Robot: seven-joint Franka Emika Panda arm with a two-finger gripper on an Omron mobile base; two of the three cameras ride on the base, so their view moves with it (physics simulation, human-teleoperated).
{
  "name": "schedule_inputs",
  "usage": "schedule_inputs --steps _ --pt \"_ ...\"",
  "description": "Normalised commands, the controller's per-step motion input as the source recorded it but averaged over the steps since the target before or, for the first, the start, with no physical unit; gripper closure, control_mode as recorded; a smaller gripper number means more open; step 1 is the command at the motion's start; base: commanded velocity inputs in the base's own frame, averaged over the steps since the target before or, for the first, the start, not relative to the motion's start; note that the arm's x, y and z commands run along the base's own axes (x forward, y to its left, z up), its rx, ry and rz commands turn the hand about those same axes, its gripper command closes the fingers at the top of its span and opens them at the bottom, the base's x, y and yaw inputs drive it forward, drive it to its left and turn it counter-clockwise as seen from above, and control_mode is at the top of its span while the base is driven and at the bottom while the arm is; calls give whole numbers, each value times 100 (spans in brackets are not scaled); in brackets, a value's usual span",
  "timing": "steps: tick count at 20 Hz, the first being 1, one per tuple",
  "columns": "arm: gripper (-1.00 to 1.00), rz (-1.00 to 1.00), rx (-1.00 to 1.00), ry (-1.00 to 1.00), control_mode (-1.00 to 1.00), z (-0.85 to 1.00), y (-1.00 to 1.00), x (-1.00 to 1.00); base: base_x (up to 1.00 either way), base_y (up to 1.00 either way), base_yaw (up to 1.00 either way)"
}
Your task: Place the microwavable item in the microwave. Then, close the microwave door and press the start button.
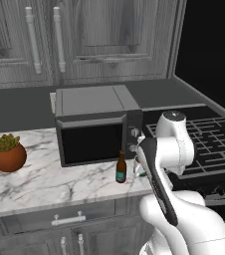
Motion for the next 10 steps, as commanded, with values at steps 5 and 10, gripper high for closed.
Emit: schedule_inputs --steps 5,10 --pt "-100 -5 15 3 -100 -37 0 24 0 0 0" --pt "-100 0 12 0 -100 -17 0 38 0 0 0"
